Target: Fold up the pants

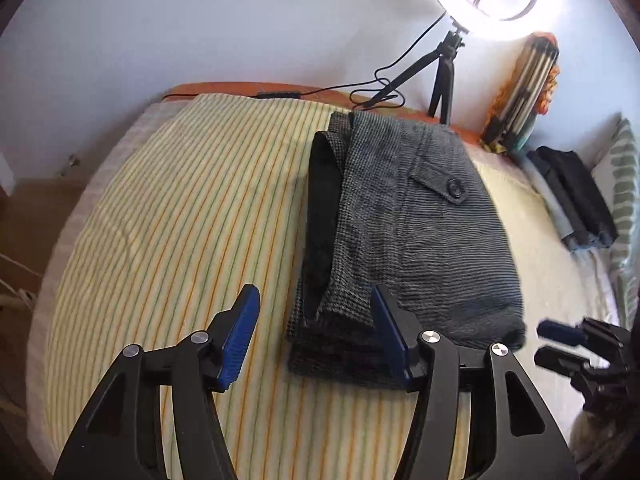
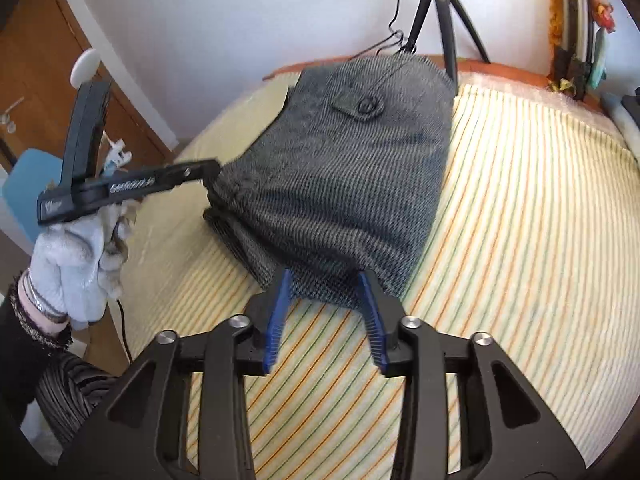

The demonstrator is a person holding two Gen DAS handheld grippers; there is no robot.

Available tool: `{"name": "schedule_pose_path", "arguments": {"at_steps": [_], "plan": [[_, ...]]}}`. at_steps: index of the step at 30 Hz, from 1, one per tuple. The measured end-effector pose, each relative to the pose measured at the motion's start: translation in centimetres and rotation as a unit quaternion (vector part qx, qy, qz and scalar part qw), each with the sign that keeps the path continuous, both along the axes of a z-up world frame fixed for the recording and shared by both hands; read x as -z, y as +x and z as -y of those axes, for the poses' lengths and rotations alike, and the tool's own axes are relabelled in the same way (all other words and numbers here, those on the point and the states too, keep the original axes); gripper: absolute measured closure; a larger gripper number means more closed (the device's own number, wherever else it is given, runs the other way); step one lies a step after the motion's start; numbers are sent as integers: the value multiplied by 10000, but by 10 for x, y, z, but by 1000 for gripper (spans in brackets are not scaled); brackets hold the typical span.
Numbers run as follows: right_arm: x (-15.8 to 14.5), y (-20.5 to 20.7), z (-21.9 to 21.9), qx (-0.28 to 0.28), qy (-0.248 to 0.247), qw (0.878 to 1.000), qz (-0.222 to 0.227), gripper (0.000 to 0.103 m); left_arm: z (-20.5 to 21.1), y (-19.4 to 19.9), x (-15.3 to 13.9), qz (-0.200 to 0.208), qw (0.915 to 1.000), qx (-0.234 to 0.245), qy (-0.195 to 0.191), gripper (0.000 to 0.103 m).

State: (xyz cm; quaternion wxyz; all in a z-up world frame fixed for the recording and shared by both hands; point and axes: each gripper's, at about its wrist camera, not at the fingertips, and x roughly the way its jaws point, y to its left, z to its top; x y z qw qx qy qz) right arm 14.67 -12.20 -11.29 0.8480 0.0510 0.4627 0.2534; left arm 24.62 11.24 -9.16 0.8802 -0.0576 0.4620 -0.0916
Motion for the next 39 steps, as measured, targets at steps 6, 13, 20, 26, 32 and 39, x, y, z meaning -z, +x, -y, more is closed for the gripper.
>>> {"name": "schedule_pose_path", "arguments": {"at_steps": [6, 13, 20, 26, 32, 39], "plan": [[-7, 16, 31, 495, 655, 9966, -111, 42, -21, -21, -1, -458, 9931, -511, -955, 32], [2, 42, 50, 806, 1340, 9863, -525, 38, -29, -29, 31, -1156, 9619, -975, -2278, 32], [3, 69, 58, 860, 1465, 9824, -781, 36, -32, -18, 49, -1281, 9416, -1377, -2792, 32], [5, 118, 64, 915, 1561, 9789, -945, 33, -13, -8, 53, -1344, 9407, -1396, -2783, 31], [20, 171, 63, 1000, 1636, 9742, -1187, 33, -9, 0, 53, -1283, 9385, -1635, -2757, 31], [48, 203, 55, 990, 1767, 9689, -1419, 33, -8, -2, 52, -1131, 9467, -1721, -2475, 31]]}}
